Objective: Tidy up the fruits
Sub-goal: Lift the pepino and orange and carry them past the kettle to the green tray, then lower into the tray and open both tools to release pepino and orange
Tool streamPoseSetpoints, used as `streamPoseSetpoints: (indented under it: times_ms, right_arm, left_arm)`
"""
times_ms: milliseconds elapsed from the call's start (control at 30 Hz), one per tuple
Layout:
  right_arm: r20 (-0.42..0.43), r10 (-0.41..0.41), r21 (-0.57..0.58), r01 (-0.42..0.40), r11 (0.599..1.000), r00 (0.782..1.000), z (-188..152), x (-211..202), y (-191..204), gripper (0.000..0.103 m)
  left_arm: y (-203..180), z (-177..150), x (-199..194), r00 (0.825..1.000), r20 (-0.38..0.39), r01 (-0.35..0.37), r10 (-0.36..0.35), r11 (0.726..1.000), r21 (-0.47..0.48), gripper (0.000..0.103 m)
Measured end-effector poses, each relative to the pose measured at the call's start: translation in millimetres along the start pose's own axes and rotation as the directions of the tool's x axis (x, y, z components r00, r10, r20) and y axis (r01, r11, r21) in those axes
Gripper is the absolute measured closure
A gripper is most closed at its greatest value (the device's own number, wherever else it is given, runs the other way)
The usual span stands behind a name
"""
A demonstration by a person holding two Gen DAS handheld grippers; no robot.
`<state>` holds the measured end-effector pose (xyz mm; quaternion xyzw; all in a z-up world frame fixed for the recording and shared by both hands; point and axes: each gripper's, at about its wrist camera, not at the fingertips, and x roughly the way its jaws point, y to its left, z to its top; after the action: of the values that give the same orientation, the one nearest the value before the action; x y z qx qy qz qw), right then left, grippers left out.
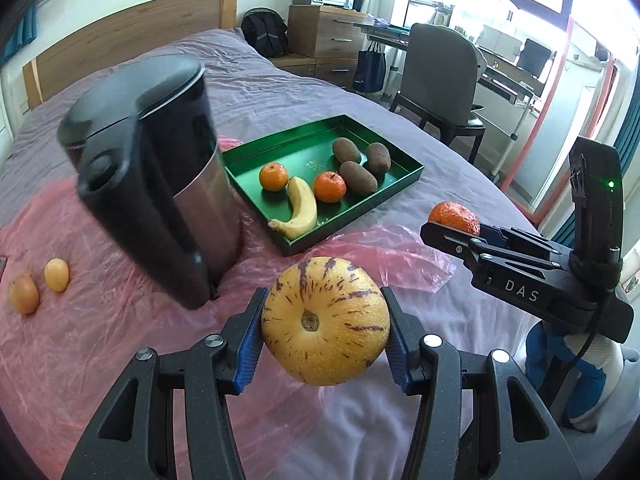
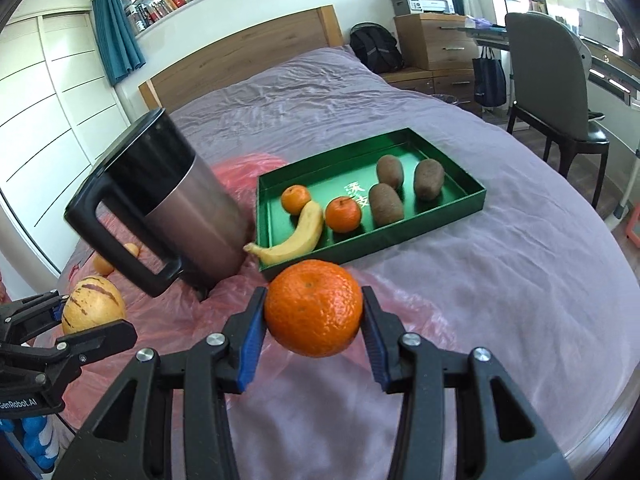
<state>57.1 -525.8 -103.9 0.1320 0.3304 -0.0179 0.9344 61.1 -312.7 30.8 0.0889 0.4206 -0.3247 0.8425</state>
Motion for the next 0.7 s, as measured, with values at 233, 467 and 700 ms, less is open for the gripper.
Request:
streamPoseSetpoints:
  times_ms: [233,467,700]
  right_arm:
    - [0.036,-0.041,-0.009,0.041,0.999,0.999,51.9,35.3,-35.4,0.066]
    - [0.053,-0.072,-0.019,0.073,0.997,0.996,104.2,93.5,-67.9,0.066]
    - [0.027,-0.107,-0.021,0.107,0.994,0.994,152.2,169.0,-94.7,0.066]
  left_arm:
    - [-16.7,56.6,58.9,1.000,-0.001,0.003,-0.003,1.000,0.026,0.055]
    - [-6.8,102.1,128.6,0.998,-0.023,-0.067,0.066,0.997,-0.034,0.055]
    - [8.7,132.4,193.6,0.987,-0.041,-0.155,0.153,0.986,-0.060,0.055]
